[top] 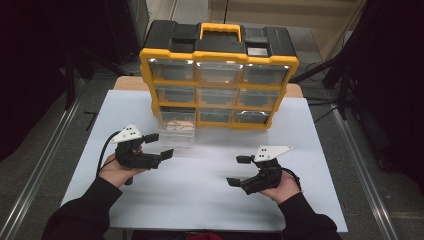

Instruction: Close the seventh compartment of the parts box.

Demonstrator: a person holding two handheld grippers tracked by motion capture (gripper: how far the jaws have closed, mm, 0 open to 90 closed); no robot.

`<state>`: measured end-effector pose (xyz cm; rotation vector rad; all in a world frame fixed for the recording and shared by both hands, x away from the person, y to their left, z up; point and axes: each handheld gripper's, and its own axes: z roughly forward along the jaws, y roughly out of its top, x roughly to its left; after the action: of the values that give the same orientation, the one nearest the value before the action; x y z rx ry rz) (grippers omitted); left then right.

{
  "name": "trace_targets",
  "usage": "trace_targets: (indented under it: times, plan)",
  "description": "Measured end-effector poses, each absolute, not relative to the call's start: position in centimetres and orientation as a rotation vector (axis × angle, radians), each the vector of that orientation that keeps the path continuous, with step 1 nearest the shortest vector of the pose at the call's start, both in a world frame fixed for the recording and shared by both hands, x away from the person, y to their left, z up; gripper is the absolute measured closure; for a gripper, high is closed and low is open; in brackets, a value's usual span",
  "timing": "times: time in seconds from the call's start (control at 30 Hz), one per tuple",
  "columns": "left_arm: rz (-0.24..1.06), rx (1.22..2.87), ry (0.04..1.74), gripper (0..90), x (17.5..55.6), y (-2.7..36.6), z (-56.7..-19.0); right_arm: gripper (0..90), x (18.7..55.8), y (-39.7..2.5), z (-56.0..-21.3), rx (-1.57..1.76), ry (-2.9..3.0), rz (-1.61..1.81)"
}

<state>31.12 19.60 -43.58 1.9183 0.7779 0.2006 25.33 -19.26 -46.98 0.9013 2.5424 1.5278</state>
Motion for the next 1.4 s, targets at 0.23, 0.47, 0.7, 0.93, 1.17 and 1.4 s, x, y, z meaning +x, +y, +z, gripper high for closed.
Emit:
trace_targets:
  times: [0.23,0.47,0.7,0.93,1.17,1.4]
  plan:
    - [0.224,1.938,0.783,15.7,31.7,19.2,-43.4,15.0,25.4,-19.2,-47.1,0.902,2.546,1.520]
    - [0.260,1.918,0.787,30.3,32.3,18.8,-43.4,15.0,25.5,-19.1,-47.1,0.903,2.546,1.519]
    - [0.318,1.935,0.786,56.2,32.5,18.4,-43.6,15.0,25.4,-19.1,-47.2,0.905,2.551,1.516]
    - [0.356,1.952,0.809,74.6,33.0,18.1,-44.1,15.0,25.4,-19.1,-47.2,0.907,2.554,1.514]
    - [0.318,1.943,0.832,90.0,33.6,18.3,-44.5,15.1,25.5,-19.1,-47.2,0.904,2.551,1.516]
    - [0.329,1.956,0.825,90.0,33.6,18.2,-44.7,15.1,25.5,-19.0,-47.3,0.904,2.553,1.520]
